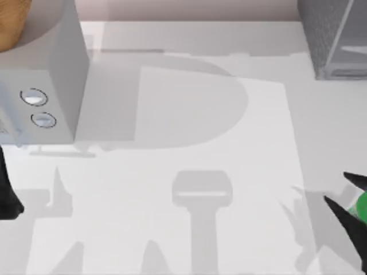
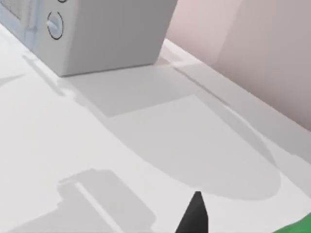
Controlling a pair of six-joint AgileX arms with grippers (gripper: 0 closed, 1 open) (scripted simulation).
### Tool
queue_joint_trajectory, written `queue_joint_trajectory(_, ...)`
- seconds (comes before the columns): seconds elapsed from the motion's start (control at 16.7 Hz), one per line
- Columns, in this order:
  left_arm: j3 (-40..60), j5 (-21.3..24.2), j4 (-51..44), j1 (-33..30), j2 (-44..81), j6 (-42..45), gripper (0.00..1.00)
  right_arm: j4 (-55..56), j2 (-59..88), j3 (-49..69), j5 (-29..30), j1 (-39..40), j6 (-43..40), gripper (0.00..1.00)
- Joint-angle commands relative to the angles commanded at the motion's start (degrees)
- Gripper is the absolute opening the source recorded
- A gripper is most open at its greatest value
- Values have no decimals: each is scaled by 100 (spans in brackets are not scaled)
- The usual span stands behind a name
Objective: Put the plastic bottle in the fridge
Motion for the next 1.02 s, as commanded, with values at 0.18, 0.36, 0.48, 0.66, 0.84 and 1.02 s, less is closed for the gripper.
queue_joint_trajectory(0.18, 0, 0, 0, 0, 0, 0, 100, 363, -515, -273, 334, -1449, 692, 1)
queue_joint_trajectory(0.36, 0, 0, 0, 0, 0, 0, 100, 604, -900, -574, 627, -2531, 1342, 1)
queue_joint_trajectory(0.48, 0, 0, 0, 0, 0, 0, 100, 670, -1047, -771, 773, -2971, 1687, 1)
queue_joint_trajectory(0.66, 0, 0, 0, 0, 0, 0, 100, 688, -1121, -921, 865, -3216, 1920, 1)
queue_joint_trajectory(0.84, 0, 0, 0, 0, 0, 0, 100, 688, -1121, -921, 865, -3216, 1920, 1)
queue_joint_trajectory(1.02, 0, 0, 0, 0, 0, 0, 100, 683, -1100, -922, 858, -3203, 1922, 1)
